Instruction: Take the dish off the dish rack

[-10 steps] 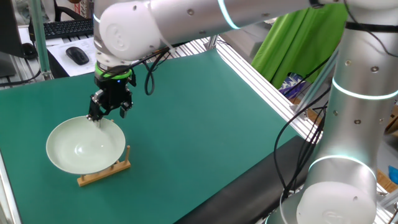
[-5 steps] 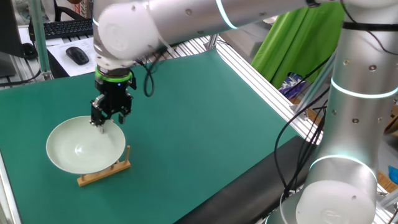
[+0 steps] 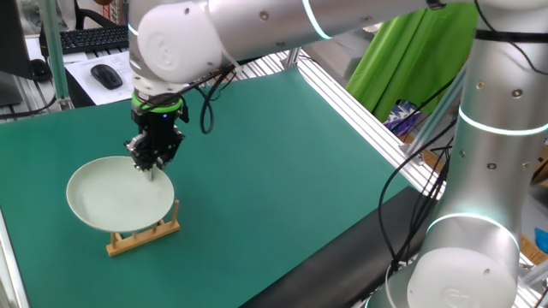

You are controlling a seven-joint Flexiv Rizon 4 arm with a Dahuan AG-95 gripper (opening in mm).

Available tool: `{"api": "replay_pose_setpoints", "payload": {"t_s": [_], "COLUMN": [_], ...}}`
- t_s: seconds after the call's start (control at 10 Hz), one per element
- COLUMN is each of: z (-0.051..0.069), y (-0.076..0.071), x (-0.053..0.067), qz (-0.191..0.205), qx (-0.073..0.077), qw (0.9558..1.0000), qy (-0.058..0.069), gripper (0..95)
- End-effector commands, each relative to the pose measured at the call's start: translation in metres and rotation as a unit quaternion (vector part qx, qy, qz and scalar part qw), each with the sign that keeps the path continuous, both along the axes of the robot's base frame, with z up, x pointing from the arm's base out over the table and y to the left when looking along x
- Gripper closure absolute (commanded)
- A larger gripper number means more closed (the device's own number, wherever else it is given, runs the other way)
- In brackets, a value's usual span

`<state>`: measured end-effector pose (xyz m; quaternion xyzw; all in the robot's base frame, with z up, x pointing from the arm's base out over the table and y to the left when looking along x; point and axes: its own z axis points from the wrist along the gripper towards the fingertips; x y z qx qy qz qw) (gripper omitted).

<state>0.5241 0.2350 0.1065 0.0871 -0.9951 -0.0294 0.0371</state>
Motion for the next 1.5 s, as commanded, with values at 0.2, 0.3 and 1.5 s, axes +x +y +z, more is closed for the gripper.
{"api": "replay_pose_setpoints", "payload": {"t_s": [0.2,0.3,1.5], "z": [0.005,0.009,0.038], "y": [0.000,0.000,-0.023], "x": [0.003,0.003,0.000], "qz": [0.001,0.002,0.025], "qx": [-0.005,-0.005,-0.025], "qw": [1.0000,1.0000,0.9994], "qy": [0.002,0.002,-0.005], "gripper": [76.0,76.0,95.0]}}
